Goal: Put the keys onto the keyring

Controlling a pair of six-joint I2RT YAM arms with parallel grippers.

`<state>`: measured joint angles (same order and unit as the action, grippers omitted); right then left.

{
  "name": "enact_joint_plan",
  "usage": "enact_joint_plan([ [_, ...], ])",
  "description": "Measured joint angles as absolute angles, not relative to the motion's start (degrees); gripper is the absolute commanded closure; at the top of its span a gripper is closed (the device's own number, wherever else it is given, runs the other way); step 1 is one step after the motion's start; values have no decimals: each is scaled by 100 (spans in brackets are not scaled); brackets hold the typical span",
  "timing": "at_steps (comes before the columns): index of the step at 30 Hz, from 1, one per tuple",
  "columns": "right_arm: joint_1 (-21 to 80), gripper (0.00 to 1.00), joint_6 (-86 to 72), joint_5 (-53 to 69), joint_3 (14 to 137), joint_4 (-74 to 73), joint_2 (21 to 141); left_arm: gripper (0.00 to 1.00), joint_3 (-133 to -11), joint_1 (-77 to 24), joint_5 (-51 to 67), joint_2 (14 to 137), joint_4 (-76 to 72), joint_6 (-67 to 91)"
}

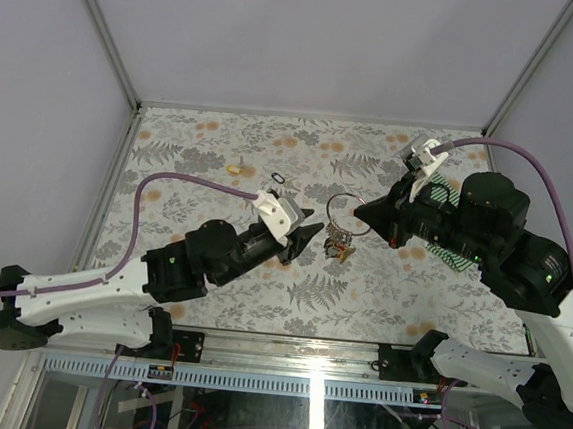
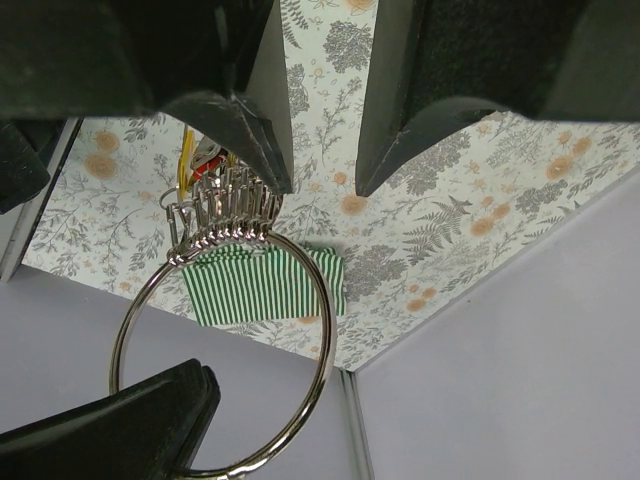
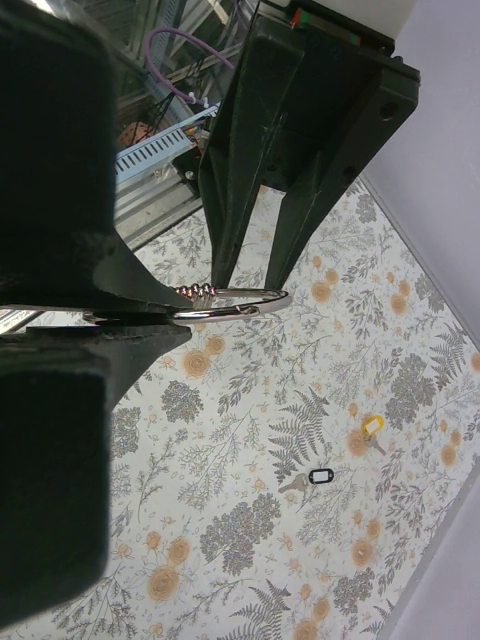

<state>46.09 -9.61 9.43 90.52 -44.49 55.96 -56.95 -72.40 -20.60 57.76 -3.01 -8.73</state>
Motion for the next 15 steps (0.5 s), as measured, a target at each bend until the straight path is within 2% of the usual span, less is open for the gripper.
enact_joint_plan([
  [15, 4609, 100, -963, 862, 9052, -4447, 5596, 68, -5684, -7395, -1973, 5736, -305, -648],
])
